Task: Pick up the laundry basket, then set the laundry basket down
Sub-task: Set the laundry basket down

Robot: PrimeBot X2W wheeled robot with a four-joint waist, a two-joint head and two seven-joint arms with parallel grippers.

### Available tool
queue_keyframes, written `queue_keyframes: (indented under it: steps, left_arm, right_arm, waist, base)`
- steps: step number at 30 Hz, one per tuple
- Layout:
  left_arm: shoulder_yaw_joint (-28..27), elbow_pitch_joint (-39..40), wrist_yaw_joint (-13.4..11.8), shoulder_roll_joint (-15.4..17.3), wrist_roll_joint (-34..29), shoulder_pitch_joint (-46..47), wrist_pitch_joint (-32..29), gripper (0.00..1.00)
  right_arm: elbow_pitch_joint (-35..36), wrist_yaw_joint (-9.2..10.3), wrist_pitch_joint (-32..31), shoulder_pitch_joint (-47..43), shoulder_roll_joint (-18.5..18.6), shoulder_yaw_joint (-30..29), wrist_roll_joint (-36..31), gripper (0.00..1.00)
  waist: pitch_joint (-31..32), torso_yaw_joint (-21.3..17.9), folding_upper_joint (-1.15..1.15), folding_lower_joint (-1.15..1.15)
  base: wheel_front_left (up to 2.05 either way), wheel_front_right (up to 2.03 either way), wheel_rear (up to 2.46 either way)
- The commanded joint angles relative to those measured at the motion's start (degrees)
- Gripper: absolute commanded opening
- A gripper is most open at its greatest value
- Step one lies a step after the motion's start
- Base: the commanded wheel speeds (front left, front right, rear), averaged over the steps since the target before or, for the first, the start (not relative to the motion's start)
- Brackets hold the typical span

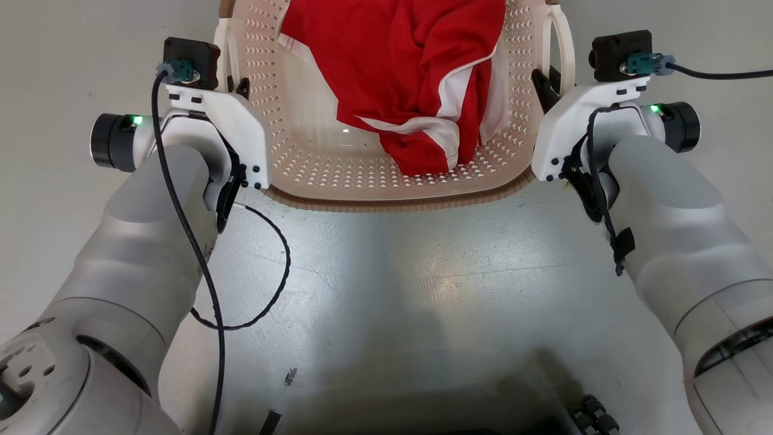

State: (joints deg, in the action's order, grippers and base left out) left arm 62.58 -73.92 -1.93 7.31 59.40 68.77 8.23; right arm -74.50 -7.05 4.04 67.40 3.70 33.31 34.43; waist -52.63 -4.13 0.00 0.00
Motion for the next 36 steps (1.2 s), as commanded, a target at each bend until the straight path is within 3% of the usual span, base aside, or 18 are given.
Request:
queue_keyframes:
  steps: [1, 24, 25, 26, 27, 28, 36]
  left_arm:
    - [-0.17, 0.01, 0.06, 1.78, -0.98, 1.43, 0.21, 0.00]
    - [0.69, -0.03, -0.46, 1.91, -0.90, 1.77, -1.57, 0.00]
    - [0.53, -0.03, -0.65, 1.95, -0.64, 1.63, -2.01, 0.00]
    - [0.20, -0.03, -0.86, 1.96, -0.28, 1.57, -2.09, 0.19]
    - [0.16, -0.03, -1.18, 1.92, -0.24, 1.58, -2.03, 0.45]
    - [0.40, -0.03, -1.51, 1.90, -0.46, 1.59, -2.07, 0.98]
    - [0.13, -0.03, -2.20, 1.70, -0.04, 0.97, -0.56, 1.00]
  right_arm:
    - [0.56, -0.44, 0.05, -1.36, -0.82, -0.01, -1.32, 0.00]
    - [0.55, -0.44, -0.67, -2.01, -0.82, -1.93, -2.75, 0.00]
    - [0.55, -0.44, -0.41, -2.01, -0.82, -2.32, -2.90, 0.28]
    - [0.55, -0.44, -0.24, -2.08, -0.82, -2.79, -3.14, 0.87]
    - [0.55, -0.44, -0.46, -2.27, -0.82, -3.13, -3.12, 1.00]
    - [0.55, -0.44, -0.50, -2.37, -0.82, -3.29, -3.18, 1.00]
    - [0.55, -0.44, -0.26, -3.41, -0.82, -3.90, -2.95, 1.00]
  waist:
    - [-0.06, 0.06, 0.00, 0.00]
    - [-0.43, 0.44, 0.00, 0.00]
    - [-0.46, 0.33, 0.00, 0.00]
    - [-0.47, 0.27, 0.00, 0.00]
    - [-0.47, 0.32, 0.00, 0.00]
    - [-0.45, 0.33, 0.00, 0.00]
    - [0.97, 0.14, 0.00, 0.00]
  base:
    - [0.00, 0.00, 0.00]
    - [0.00, 0.00, 0.00]
    - [0.00, 0.00, 0.00]
    - [0.00, 0.00, 0.00]
    - [0.00, 0.00, 0.00]
    - [0.00, 0.00, 0.00]
    - [0.00, 0.00, 0.00]
